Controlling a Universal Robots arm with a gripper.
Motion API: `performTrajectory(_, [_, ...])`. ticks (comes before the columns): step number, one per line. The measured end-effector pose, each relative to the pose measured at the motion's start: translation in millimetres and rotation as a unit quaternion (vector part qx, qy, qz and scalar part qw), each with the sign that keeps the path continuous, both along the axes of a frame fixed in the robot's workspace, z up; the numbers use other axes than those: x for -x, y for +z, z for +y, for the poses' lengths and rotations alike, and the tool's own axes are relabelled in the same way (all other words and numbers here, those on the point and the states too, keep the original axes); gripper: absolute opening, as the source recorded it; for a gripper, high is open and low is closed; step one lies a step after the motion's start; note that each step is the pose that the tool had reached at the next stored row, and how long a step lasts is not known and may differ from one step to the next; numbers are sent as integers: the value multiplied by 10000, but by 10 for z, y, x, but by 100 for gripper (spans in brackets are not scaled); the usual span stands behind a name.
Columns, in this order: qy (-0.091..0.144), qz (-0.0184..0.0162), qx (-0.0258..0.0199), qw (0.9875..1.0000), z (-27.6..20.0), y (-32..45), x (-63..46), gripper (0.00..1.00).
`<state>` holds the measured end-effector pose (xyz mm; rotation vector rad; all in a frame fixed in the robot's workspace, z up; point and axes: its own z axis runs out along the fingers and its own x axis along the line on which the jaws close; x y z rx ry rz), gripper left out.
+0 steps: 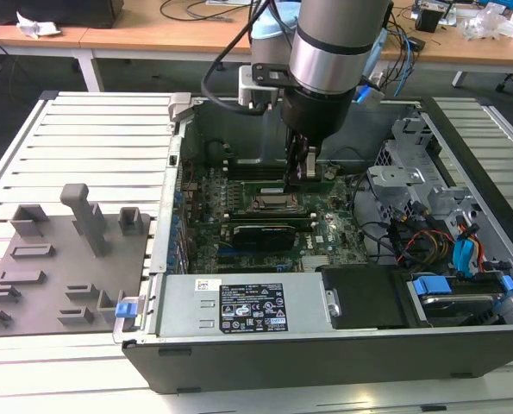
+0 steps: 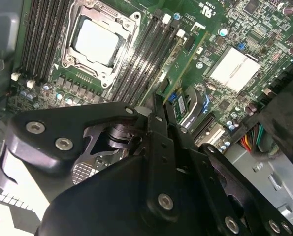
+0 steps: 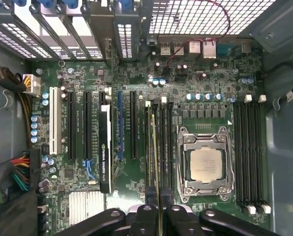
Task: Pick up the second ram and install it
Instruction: 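Insert the second ram into the second slot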
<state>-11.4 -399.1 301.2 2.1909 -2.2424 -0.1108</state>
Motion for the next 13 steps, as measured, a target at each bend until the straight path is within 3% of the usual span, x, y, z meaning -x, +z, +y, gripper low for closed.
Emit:
performTrajectory(8, [0,0,1,10000,1,-98,30,14])
performTrajectory(11, [0,0,0,10000,93,-104,38,14])
performTrajectory(13, [0,0,0,10000,129,-107,40,14])
